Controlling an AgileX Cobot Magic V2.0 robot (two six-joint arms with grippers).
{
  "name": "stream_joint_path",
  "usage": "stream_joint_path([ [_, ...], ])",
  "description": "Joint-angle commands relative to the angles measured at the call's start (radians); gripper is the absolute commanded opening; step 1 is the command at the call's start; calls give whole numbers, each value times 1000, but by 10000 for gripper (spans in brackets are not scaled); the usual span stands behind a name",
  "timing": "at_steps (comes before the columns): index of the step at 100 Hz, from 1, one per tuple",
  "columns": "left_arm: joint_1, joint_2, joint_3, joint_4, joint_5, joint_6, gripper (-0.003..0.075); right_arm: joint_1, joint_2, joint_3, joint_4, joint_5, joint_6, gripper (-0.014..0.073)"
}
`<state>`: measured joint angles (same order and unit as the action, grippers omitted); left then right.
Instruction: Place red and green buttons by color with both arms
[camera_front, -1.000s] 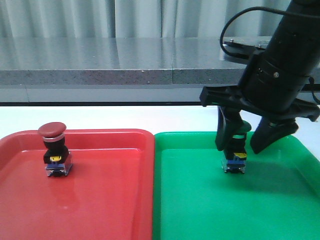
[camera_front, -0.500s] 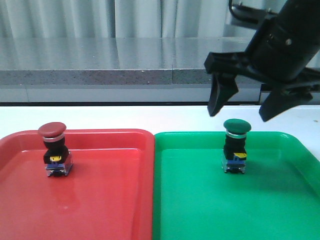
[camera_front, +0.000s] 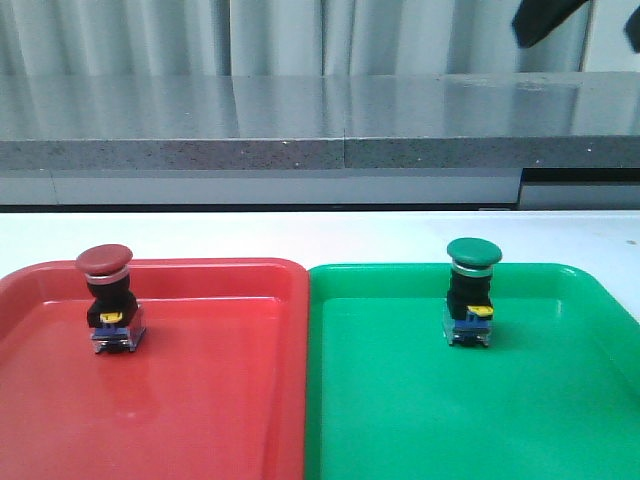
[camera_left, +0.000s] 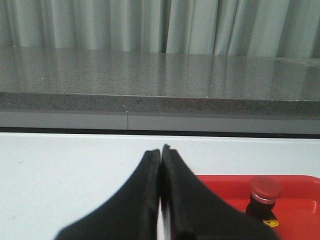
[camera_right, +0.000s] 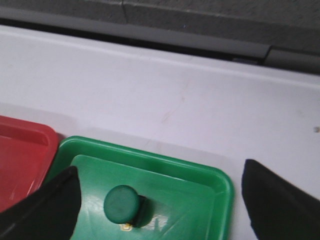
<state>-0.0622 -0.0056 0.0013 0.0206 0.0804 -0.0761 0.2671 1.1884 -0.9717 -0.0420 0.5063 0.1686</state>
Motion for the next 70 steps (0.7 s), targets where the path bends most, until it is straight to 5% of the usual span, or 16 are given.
stream_joint_path([
  [1,3,-29,42,-9,-88,-7,-19,-37,-107,9,-42,-47,-1,646],
  [39,3,-29,42,-9,-88,-7,-19,-102,-455,231,-68,-49,-1,601],
  [49,3,-29,42,-9,-88,-7,-19,-102,-542,282,-68,-49,-1,477],
  [65,3,-29,42,-9,-88,-7,-19,-102,-650,334,-68,-47,-1,195],
  [66,3,-29,42,-9,-88,-7,-19,-102,-654,336,-68,-47,-1,108],
  [70,3,-29,42,-9,-88,-7,-19,-102,-673,343,-68,-47,-1,78],
])
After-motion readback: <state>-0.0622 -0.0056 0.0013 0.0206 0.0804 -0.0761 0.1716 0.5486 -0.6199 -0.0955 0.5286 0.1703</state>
